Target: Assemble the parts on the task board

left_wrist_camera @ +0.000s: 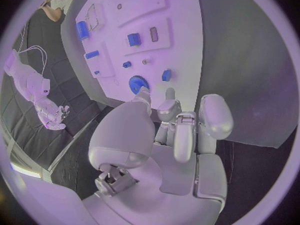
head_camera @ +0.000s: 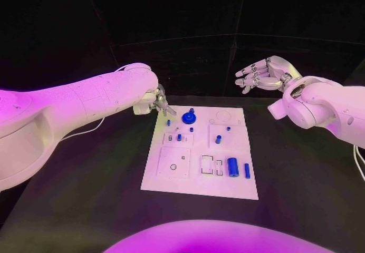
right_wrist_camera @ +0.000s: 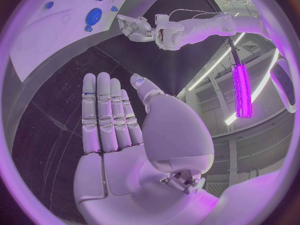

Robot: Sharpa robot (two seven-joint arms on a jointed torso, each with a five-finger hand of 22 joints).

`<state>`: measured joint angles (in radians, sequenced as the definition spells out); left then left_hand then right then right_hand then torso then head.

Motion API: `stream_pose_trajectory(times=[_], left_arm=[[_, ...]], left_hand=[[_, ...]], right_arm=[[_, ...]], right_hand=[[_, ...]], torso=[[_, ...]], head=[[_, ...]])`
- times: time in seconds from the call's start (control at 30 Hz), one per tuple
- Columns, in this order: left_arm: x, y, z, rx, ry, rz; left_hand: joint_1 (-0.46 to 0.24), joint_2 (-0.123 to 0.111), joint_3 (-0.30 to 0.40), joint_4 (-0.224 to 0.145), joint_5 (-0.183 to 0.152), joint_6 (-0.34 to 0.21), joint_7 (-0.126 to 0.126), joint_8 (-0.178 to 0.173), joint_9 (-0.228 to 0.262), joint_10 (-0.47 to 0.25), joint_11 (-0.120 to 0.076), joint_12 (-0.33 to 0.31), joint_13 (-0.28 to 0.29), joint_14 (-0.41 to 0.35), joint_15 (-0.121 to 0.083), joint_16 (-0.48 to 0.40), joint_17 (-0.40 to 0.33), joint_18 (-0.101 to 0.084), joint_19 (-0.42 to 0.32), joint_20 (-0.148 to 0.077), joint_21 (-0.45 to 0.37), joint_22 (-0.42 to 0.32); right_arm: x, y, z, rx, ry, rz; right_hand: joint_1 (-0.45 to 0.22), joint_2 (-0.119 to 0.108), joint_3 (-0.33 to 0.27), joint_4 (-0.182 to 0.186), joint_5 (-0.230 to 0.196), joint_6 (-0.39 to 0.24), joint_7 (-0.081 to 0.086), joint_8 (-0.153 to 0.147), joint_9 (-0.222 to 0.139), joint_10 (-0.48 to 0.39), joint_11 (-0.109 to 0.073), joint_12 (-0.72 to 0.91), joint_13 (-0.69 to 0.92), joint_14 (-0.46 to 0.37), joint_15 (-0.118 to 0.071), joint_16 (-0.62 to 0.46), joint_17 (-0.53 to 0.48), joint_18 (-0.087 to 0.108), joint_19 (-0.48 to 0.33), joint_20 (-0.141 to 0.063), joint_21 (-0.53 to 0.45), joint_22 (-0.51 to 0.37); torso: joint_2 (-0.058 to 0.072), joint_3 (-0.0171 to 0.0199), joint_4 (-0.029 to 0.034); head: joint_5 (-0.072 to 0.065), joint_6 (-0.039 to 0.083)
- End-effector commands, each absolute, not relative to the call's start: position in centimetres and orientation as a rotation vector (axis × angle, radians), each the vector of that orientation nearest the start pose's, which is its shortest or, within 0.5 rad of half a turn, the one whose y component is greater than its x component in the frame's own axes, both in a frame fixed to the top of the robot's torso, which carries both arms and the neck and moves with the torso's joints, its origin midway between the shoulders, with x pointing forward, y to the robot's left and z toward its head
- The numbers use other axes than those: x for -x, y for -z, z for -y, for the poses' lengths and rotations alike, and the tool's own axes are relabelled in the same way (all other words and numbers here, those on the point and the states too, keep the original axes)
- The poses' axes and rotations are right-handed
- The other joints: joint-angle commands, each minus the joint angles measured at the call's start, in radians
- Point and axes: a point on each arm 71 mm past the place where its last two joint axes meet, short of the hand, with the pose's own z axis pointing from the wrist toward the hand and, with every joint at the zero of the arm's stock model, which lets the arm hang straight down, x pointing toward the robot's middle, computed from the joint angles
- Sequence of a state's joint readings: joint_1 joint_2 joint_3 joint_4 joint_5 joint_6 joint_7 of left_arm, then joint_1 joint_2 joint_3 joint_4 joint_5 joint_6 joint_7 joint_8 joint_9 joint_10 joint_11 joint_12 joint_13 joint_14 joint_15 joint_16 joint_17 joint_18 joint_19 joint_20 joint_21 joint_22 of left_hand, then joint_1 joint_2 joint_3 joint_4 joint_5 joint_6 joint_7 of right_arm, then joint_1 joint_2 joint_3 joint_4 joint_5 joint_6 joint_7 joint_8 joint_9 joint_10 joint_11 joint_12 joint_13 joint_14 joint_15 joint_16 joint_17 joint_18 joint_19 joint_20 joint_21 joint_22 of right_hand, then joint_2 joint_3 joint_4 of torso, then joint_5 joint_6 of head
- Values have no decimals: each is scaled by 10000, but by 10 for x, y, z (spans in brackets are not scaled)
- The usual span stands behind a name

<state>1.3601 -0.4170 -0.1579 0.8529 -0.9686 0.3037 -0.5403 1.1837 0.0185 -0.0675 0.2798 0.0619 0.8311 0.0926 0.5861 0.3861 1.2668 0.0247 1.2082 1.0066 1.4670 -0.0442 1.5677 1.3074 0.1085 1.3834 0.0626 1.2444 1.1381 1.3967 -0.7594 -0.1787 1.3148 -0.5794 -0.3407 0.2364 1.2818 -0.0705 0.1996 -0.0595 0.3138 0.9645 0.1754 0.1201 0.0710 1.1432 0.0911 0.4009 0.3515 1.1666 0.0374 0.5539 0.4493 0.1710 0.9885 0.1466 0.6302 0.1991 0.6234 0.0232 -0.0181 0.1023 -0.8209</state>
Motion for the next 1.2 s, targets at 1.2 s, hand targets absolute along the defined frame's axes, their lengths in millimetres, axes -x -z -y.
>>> stream_pose_trajectory(times=[1.2], left_arm=[[-589, 225, -197, 2623, 1092, -24084]], left_hand=[[497, 197, 35, -179, 80, 136, -26, 129, -1, 31, -107, 87, 9, 1038, -61, 31, 2634, -110, 54, -37, 80, 47]], right_arm=[[-542, 135, 221, -4454, -11048, -15459]], right_hand=[[100, 13, 37, 9, 92, -57, -10, 45, 13, -47, 4, -36, -27, -46, -26, -42, -24, 118, 32, 8, -64, -20]], torso=[[-15, 15, 5]], head=[[-37, -8]])
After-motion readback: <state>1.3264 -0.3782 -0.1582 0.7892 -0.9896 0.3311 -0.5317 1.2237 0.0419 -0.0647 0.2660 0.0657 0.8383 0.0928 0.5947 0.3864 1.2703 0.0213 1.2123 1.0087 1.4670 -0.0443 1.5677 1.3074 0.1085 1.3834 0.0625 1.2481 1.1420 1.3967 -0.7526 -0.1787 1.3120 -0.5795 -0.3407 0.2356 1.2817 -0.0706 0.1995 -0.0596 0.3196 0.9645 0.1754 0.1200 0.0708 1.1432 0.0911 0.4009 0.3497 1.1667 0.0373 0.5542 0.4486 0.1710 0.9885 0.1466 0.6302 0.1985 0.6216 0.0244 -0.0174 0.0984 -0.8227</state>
